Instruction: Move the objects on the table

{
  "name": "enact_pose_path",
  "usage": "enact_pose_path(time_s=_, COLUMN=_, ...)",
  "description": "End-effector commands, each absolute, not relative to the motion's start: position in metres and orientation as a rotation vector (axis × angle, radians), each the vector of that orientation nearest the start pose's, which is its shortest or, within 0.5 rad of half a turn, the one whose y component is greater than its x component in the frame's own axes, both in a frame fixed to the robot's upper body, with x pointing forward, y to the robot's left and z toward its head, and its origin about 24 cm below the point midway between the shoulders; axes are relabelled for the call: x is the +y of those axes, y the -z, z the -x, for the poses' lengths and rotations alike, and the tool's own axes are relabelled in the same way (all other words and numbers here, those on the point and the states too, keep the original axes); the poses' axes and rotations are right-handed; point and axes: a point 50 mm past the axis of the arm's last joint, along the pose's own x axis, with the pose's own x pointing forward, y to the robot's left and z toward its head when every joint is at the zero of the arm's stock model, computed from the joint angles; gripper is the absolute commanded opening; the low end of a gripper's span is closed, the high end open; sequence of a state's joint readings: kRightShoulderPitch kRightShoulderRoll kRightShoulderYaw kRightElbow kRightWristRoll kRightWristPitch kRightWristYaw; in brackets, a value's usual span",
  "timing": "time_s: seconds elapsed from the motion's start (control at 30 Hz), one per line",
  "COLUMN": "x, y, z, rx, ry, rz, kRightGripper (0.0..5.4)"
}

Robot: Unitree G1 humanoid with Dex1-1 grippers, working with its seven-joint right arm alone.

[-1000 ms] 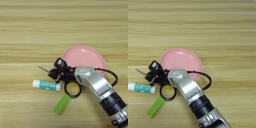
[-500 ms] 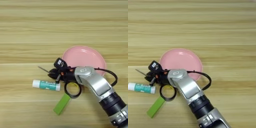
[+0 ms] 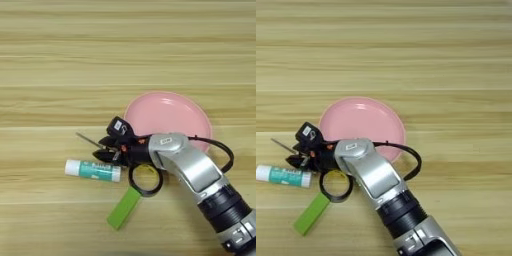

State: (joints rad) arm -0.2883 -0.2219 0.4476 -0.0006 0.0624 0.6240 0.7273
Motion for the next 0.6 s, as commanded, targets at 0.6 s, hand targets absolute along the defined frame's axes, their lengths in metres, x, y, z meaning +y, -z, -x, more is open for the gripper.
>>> enact_pose_path(time_s=0.6, x=-0.0561, y=-0.0539, z=-0.2600, rx=0.416, ry=-1.113, rz=0.230, kRightGripper=4.02)
